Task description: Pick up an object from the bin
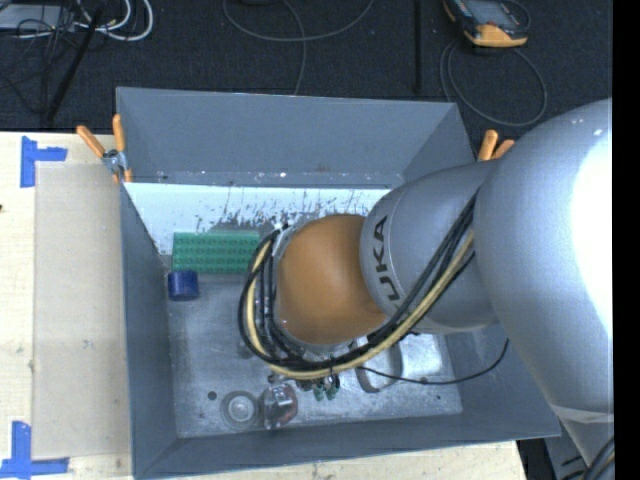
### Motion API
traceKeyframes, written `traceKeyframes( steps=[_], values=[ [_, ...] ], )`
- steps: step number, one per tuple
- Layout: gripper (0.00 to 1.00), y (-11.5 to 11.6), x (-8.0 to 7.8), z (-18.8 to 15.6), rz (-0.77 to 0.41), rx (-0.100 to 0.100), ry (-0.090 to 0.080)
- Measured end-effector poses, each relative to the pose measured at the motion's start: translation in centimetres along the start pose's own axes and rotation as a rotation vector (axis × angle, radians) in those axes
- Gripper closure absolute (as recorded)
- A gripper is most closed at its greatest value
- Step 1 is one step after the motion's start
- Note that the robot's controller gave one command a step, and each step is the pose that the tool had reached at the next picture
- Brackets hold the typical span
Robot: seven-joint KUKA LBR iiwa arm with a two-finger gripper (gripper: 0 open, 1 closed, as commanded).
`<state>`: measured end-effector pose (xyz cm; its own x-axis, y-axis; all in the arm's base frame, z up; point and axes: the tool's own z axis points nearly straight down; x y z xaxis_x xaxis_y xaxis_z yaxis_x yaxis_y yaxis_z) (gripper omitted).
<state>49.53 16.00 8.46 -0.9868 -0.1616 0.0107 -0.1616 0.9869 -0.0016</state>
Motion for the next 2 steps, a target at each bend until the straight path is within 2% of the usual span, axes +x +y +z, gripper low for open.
traceKeyframes(
  steps=[1,2],
  values=[
    [0.0,-4.4,0.0,-0.2,-0.15,0.0,-0.007],
    [0.0,-8.6,0.6,1.2,-0.43,0.0,-0.013]
  ],
)
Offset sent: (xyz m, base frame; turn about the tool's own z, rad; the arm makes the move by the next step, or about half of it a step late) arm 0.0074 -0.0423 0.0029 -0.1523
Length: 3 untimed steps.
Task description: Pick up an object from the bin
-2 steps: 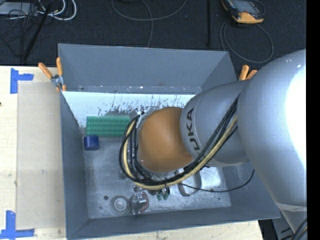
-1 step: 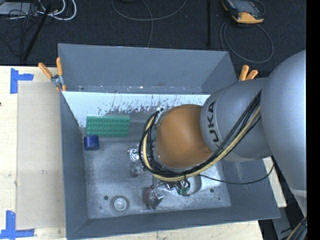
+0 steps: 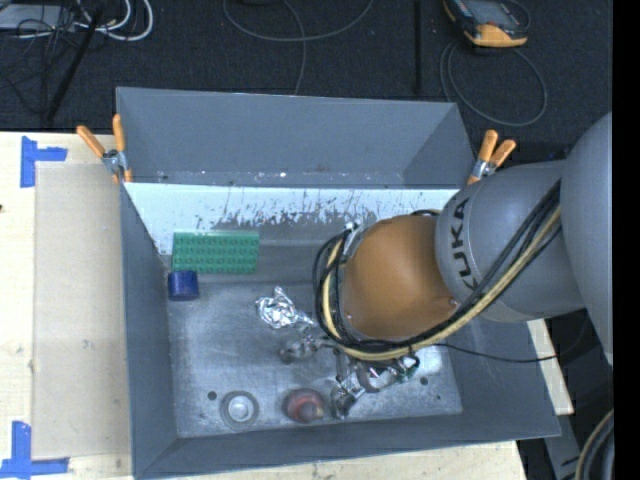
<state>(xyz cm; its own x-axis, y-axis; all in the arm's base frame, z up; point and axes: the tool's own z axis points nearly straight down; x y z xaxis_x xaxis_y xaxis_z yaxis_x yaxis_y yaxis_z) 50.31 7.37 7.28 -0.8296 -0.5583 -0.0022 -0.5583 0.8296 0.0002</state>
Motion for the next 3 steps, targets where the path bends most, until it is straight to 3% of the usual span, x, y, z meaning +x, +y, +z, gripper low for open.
traceKeyframes(
  steps=[1,2,3],
  values=[
    [0.0,4.82,0.48,-1.25,-0.463,0.001,-0.001],
    [1.0,4.81,0.66,-1.12,-0.456,-0.002,0.003],
    [0.0,4.78,0.54,-1.19,-0.456,0.0,-0.002]
  ],
)
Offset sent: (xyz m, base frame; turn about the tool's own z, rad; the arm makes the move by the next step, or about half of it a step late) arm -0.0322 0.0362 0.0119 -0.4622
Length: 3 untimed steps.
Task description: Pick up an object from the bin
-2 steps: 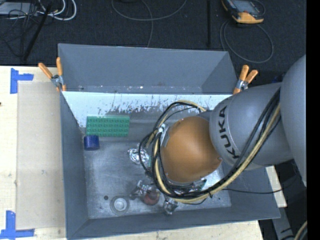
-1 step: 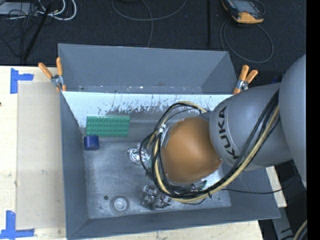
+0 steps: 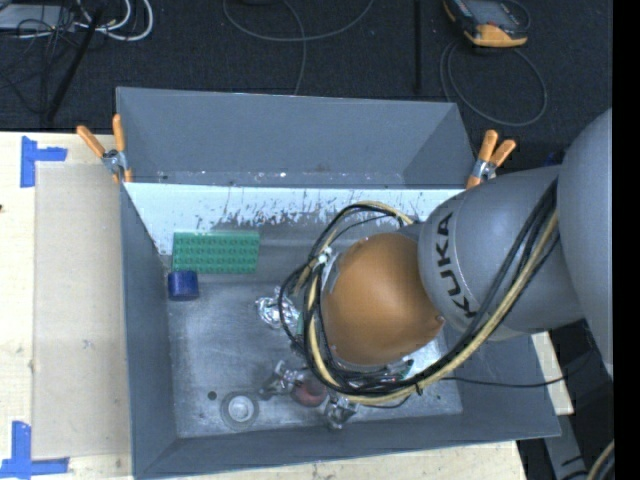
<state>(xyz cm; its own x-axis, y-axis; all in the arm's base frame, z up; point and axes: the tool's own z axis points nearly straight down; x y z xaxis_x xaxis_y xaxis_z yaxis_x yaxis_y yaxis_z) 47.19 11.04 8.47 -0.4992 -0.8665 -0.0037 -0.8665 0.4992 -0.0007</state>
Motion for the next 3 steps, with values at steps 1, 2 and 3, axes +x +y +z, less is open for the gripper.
traceKeyframes(
  steps=[1,2,3],
  values=[
    [0.0,-4.1,0.7,1.4,-0.385,-0.003,0.001],
    [1.0,-4.2,0.7,1.2,-0.382,-0.002,0.003],
    [1.0,-2.0,-0.2,-2.1,-0.538,-0.003,0.002]
  ],
)
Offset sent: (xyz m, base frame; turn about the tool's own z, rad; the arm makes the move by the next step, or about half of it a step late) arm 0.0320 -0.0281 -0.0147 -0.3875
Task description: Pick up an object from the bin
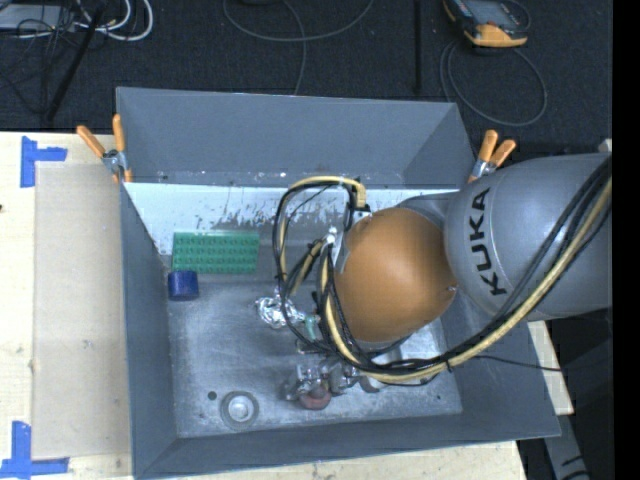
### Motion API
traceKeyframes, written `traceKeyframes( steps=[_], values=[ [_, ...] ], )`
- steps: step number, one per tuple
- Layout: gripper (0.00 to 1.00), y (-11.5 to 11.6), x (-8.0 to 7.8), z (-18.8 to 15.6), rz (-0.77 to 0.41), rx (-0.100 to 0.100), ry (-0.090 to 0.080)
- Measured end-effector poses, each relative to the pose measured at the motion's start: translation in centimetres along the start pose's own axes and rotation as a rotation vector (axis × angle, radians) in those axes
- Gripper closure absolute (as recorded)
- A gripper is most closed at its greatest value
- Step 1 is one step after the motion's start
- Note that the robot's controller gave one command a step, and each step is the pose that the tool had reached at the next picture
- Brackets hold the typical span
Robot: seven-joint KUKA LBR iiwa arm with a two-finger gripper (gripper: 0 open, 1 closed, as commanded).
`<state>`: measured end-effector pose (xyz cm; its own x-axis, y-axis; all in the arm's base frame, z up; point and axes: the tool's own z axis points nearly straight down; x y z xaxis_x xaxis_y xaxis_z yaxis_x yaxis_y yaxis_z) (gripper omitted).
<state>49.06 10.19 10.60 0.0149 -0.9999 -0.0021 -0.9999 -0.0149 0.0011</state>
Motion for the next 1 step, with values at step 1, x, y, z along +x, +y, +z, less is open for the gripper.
traceKeyframes(
  steps=[1],
  values=[
    [1.0,0.26,-1.35,-9.86,0.015,0.007,-0.001]
  ],
)
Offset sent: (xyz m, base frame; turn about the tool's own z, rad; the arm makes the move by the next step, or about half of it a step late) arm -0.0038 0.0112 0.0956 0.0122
